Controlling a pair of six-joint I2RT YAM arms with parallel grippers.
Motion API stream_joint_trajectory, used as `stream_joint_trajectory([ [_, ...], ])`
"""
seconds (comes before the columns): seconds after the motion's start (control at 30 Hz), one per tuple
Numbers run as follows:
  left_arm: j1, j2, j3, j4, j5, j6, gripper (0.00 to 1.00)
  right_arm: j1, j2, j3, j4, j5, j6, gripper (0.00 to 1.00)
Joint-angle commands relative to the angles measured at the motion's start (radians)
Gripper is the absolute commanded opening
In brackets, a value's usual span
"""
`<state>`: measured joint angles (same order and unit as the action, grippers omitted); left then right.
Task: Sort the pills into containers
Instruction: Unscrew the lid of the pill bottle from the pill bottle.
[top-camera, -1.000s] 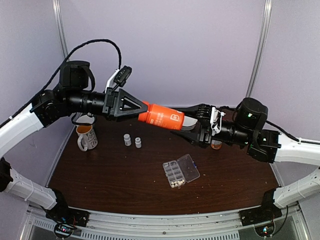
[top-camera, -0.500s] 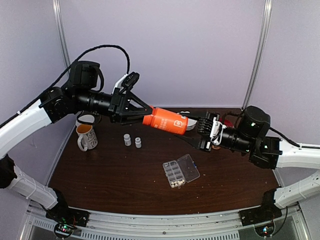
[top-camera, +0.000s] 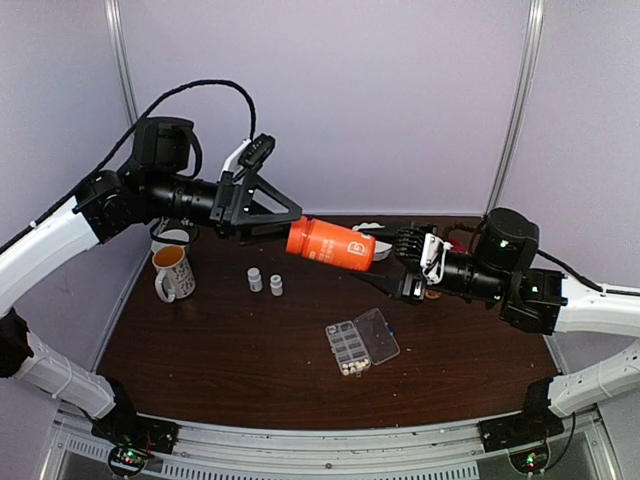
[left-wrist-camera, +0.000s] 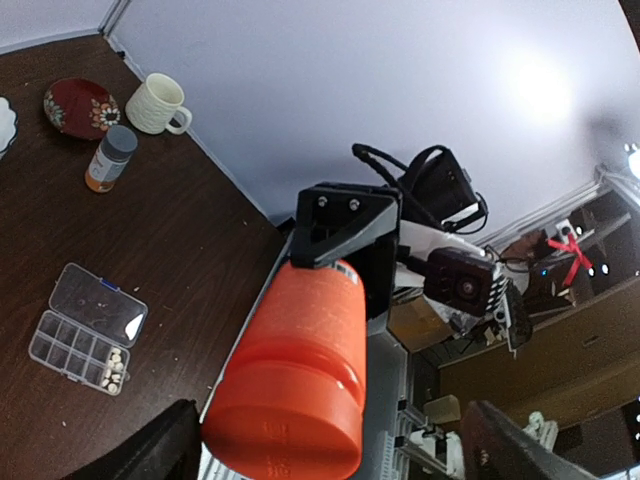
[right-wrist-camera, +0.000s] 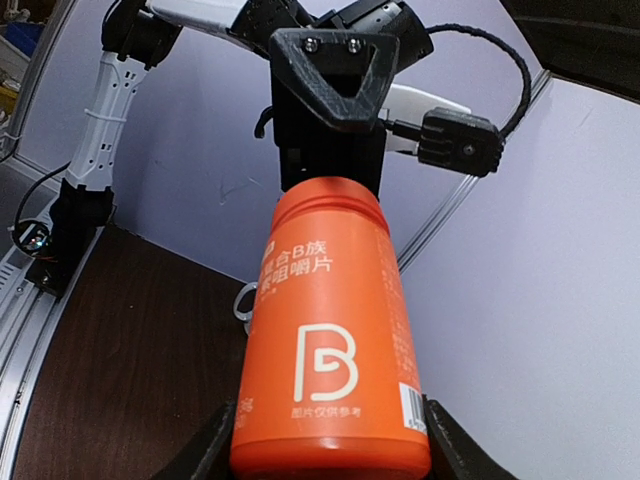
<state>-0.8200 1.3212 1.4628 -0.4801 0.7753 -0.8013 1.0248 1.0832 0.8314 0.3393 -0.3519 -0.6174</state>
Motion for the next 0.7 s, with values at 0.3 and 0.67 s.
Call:
stream_joint_trajectory([
  [0.3, 0.05, -0.147, 0.033, 0.018, -0.143, 0.278, 0.98, -0.017, -0.003, 0.055, -0.151, -0.054, 0.138, 0.13],
  [0.67, 0.048, -0.434, -0.29, 0.164, -0.154, 1.047, 0.97, -0.038, 0.038, 0.126, -0.22, -0.26, 0.477, 0.13],
])
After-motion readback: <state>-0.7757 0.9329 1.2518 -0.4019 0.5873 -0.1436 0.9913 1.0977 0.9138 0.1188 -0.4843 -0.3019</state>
